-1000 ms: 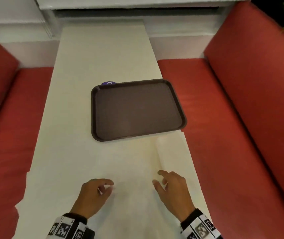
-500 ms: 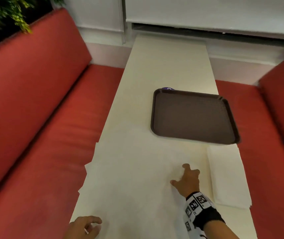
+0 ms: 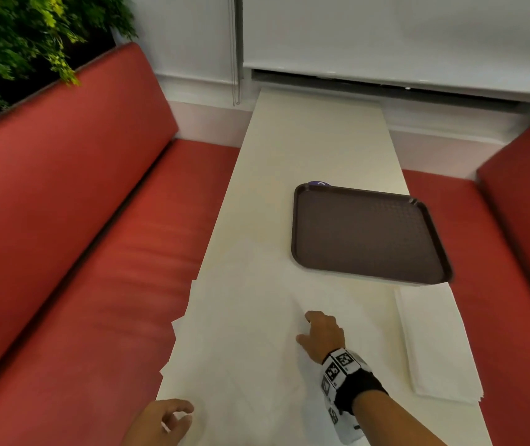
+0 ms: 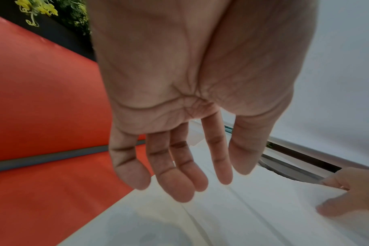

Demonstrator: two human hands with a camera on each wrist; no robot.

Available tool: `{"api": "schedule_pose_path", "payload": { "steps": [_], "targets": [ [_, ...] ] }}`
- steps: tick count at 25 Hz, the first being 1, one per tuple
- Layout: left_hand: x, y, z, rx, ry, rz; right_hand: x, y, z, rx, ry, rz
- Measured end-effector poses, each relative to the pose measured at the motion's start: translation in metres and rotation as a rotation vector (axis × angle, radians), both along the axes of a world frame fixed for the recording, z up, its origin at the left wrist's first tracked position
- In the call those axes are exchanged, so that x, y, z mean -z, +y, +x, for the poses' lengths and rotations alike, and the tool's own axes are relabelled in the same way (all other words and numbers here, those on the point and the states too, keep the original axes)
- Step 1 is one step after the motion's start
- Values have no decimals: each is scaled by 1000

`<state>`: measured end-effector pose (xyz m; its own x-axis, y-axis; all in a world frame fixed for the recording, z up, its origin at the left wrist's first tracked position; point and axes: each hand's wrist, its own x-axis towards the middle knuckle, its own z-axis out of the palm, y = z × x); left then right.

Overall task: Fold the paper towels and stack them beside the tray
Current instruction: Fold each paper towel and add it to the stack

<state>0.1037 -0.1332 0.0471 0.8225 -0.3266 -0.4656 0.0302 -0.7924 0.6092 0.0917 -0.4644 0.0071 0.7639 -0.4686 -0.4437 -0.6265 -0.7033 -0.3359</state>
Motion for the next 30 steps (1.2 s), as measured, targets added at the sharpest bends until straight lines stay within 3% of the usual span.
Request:
{"api": "schedule_pose_path", "payload": {
  "steps": [3,6,12,14,16,18,21,24,26,30],
  "targets": [
    [-2,1,5,-68,-4,-59,-22,-3,7,113,-307,101],
    [-8,-11,18,-99,-44,-117,-74,-23,14,83,-539,122],
    [-74,-92,81,-54,-220,-326,-198,-59,10,-243,-573,180],
    [-100,-123,106,32,-136,-412,-228,-64,5,-305,-554,250],
    [-119,-146,121,181,81,-555,-245,-70,0,-315,-553,314],
    [-129,-161,124,290,247,-646,-251,-77,-7,-279,-592,373],
    [-132,-174,119,285,302,-725,-241,-87,-21,-72,-741,418],
    [-134,-180,114,198,354,-861,-211,-87,-41,187,-790,823],
    [-136,-184,113,154,341,-917,-193,-77,-53,181,-732,963],
    [-144,-189,112,125,335,-949,-185,-76,-53,205,-801,963]
  ]
}}
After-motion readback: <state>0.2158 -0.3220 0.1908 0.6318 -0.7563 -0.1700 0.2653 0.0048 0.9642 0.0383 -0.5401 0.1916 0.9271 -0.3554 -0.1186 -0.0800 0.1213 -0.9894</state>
